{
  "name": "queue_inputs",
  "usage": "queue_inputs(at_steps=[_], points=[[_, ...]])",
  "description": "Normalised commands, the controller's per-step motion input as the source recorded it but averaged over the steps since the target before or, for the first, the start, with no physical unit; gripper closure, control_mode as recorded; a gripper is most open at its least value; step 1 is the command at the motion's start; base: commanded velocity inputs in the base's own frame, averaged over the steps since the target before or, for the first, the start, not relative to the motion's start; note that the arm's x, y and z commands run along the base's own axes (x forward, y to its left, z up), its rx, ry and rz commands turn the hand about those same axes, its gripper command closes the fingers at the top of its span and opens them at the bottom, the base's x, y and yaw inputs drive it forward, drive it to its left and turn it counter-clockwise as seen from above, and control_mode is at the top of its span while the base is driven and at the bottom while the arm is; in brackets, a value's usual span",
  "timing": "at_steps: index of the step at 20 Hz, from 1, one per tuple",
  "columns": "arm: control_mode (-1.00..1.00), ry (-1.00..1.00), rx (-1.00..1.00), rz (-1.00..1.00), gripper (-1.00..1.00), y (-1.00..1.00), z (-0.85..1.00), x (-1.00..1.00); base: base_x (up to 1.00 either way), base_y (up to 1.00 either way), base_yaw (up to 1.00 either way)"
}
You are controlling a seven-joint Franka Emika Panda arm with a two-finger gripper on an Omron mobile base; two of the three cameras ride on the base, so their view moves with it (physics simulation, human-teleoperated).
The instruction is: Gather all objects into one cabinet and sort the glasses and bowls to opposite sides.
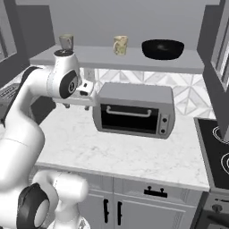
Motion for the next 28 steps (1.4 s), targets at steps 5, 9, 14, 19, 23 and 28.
queue_inputs(at_steps=[5, 9, 14, 19, 23, 28], points=[[1.00, 0.00, 0.00, 0.00, -1.00, 0.00, 0.00, 0.00, -0.85, 0.00, -0.03], [1.00, 0.00, 0.00, 0.00, -1.00, 0.00, 0.00, 0.00, -0.96, 0.00, -0.05], [1.00, 0.00, 0.00, 0.00, -1.00, 0.00, 0.00, 0.00, -0.92, -0.04, -0.05], [1.00, 0.00, 0.00, 0.00, -1.00, 0.00, 0.00, 0.00, -0.69, -0.40, -0.06], [1.00, 0.00, 0.00, 0.00, -1.00, 0.00, 0.00, 0.00, -0.64, -0.69, -0.05], [1.00, 0.00, 0.00, 0.00, -1.00, 0.00, 0.00, 0.00, -0.58, -0.89, -0.03]])
